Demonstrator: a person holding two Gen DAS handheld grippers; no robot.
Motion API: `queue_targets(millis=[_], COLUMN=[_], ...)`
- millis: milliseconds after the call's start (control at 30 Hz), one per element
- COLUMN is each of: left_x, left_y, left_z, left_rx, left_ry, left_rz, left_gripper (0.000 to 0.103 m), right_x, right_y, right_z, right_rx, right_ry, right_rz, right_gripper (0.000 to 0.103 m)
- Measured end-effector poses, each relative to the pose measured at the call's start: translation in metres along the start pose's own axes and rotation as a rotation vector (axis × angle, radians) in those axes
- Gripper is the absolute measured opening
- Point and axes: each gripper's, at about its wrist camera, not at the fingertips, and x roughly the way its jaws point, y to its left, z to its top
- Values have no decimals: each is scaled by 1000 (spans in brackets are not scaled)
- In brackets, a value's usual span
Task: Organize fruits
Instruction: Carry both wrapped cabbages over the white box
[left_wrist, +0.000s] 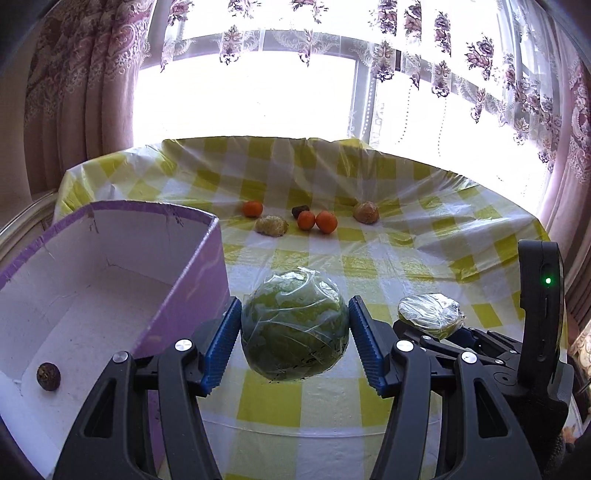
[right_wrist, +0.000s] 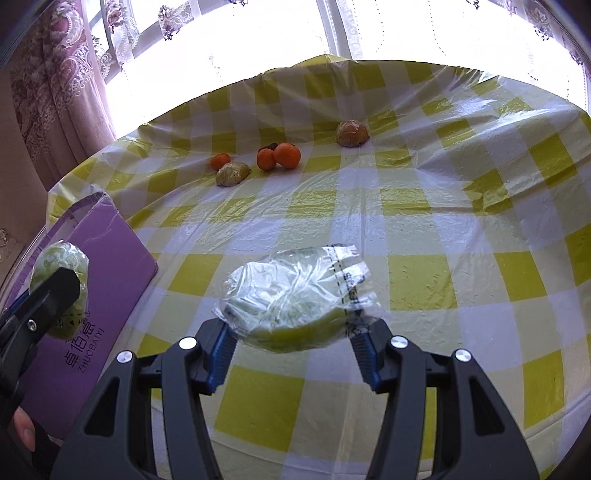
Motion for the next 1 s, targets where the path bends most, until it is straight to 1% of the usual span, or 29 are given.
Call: queue_targets(millis=[100, 233, 433, 600, 800, 1000], left_x=[-14, -29, -62, -79, -88, -84], left_y=[14, 38, 68, 103, 146, 181], left_z=[10, 15, 20, 22, 18, 9], left_rx=[-21, -67, -90, -125, -169, -186], left_ry=[-10, -2, -49, -72, -49, 14], left_rz=[35, 57, 127, 219, 312, 398], left_gripper=[57, 57, 57, 57, 57, 57], right_x=[-9, -20, -42, -58, -63, -57], right_y=[17, 40, 75, 117, 182, 242], right_z=[4, 9, 18, 20, 16, 8], right_rx=[-34, -81, -145, -238, -381, -531], right_ry=[-13, -27, -63, -99, -112, -108], right_rz=[31, 67, 119, 178, 241, 260], right_gripper=[56, 56, 56, 56, 56, 56])
